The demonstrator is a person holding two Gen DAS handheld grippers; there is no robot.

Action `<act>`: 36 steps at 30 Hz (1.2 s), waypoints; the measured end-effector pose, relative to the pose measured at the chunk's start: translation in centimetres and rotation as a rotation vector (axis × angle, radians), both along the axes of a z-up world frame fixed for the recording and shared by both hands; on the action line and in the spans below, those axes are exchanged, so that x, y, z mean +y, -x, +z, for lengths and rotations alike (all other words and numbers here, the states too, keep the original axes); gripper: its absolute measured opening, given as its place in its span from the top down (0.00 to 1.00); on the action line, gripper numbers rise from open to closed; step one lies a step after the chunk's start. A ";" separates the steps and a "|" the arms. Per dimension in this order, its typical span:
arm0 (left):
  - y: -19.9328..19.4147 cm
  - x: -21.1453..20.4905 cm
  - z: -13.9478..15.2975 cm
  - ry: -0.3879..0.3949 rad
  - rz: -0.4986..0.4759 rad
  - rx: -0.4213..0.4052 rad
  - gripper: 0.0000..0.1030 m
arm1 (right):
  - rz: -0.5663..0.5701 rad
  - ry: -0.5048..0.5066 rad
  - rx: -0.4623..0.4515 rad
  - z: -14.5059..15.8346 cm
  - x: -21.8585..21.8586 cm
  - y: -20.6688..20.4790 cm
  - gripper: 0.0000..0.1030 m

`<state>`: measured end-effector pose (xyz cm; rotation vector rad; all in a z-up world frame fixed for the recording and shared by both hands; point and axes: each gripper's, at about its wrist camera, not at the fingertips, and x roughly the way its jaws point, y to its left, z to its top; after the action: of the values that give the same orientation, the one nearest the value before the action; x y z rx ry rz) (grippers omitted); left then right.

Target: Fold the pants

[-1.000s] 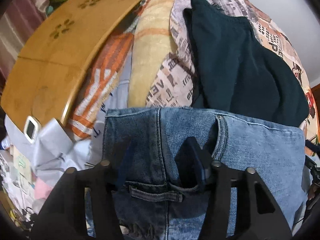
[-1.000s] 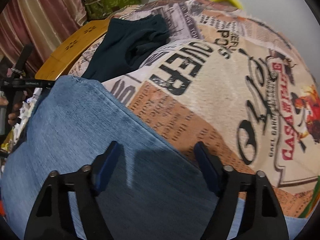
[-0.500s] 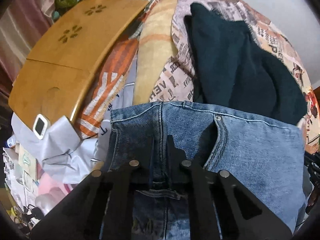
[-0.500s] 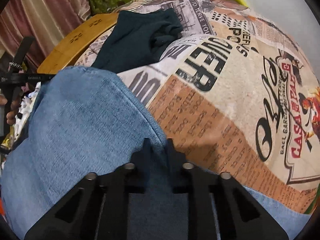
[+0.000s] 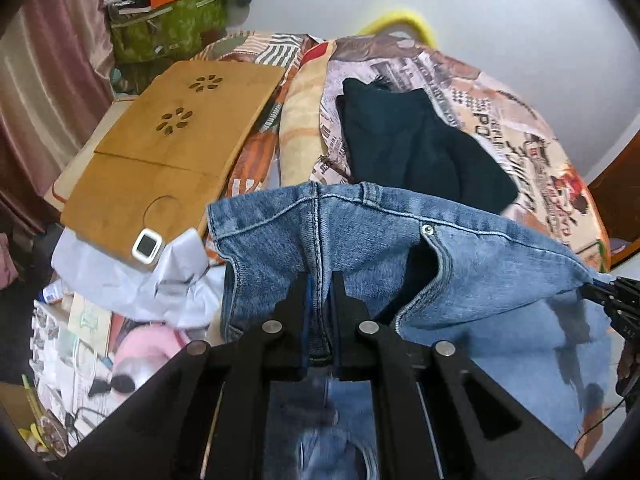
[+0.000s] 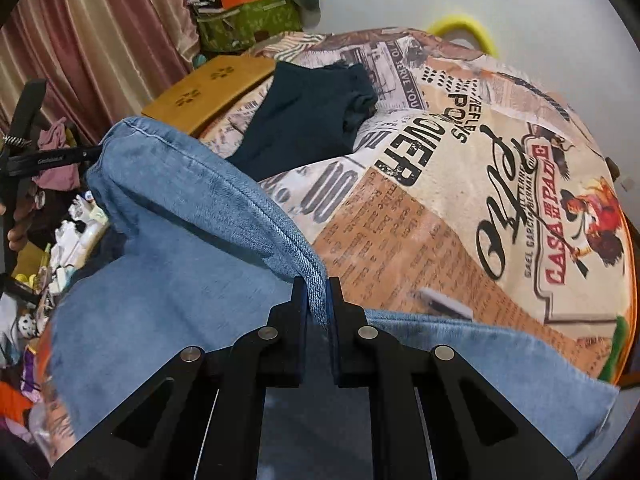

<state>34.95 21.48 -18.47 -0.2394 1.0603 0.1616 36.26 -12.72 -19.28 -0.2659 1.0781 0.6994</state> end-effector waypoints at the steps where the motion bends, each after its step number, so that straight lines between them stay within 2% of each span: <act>1: 0.9 -0.1 0.3 0.006 -0.001 -0.004 0.93 | 0.000 -0.006 -0.002 0.4 -0.2 0.8 0.93; 4: 3.3 -0.5 0.8 0.007 -0.005 -0.004 0.93 | 0.024 -0.003 -0.023 1.0 -0.4 3.5 0.93; 10: 8.3 -1.3 0.0 0.012 -0.016 0.012 0.93 | 0.050 -0.004 -0.041 1.7 -0.5 7.7 0.93; 16: 11.8 -2.3 -0.6 -0.040 -0.038 0.021 0.93 | 0.052 -0.025 -0.029 1.3 -0.7 10.8 0.93; 20: 13.1 -2.4 0.0 -0.028 -0.032 0.019 0.91 | 0.058 -0.035 -0.005 0.6 -0.6 12.5 0.93; 22: 13.7 -2.4 0.9 -0.031 -0.032 -0.001 0.86 | 0.067 -0.035 0.004 0.2 -0.5 13.2 0.93; 25: 14.1 -2.5 2.9 -0.059 -0.017 -0.060 0.61 | 0.087 -0.023 0.019 -0.6 -0.2 14.5 0.93; 26: 14.1 -2.5 3.4 -0.059 -0.011 -0.075 0.50 | 0.092 -0.018 0.018 -0.8 -0.2 15.0 0.93; 27: 14.0 -2.5 3.9 -0.056 -0.004 -0.099 0.44 | 0.096 -0.011 0.013 -1.0 -0.1 15.3 0.93; 32: 12.0 -2.9 4.3 -0.055 0.011 -0.129 0.34 | 0.084 -0.012 -0.003 -1.2 -0.4 15.9 0.92; 36: 9.7 -3.4 2.6 -0.077 0.011 -0.084 0.34 | 0.066 -0.034 0.012 -1.2 -0.6 16.0 0.91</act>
<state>25.27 18.05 -15.91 -0.1811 0.9675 0.2003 20.26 -13.31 -20.51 -0.2697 1.0718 0.7785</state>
